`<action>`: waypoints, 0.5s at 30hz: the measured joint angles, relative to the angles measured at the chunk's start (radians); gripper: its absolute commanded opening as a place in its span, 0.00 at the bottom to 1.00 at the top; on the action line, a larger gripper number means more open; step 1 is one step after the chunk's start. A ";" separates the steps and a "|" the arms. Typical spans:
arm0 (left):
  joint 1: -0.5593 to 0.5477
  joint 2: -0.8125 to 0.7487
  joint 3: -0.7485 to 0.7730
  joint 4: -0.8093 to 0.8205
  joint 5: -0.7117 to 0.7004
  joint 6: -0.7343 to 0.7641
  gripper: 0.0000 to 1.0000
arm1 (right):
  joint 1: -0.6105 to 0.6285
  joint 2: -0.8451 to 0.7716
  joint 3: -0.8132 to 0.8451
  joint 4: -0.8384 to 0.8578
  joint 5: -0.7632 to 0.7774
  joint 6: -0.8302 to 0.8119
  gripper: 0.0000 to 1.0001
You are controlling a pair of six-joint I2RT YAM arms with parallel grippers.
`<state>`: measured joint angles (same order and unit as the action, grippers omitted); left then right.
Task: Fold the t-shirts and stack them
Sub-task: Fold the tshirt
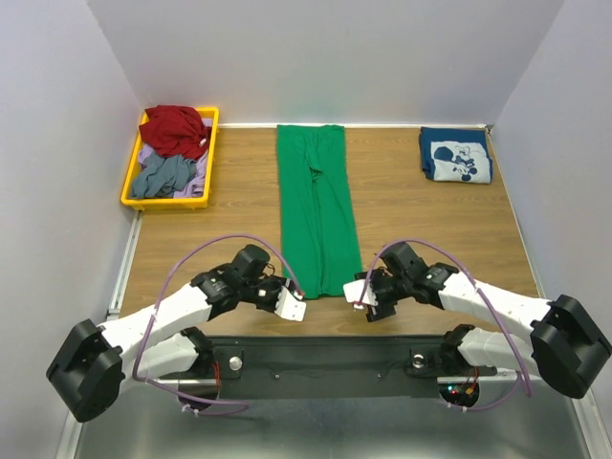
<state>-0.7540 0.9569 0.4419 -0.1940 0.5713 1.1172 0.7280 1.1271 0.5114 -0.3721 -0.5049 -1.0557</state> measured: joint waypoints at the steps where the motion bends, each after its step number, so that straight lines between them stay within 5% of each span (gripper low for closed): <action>1: -0.014 0.018 -0.005 0.019 -0.013 0.003 0.45 | 0.000 0.000 -0.016 0.014 0.005 -0.016 0.69; 15: -0.068 0.122 -0.040 0.115 -0.111 0.038 0.54 | 0.006 0.090 -0.061 0.237 0.057 -0.097 0.39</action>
<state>-0.8219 1.0786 0.4023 -0.0788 0.4603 1.1549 0.7345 1.2175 0.4500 -0.1356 -0.4480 -1.1526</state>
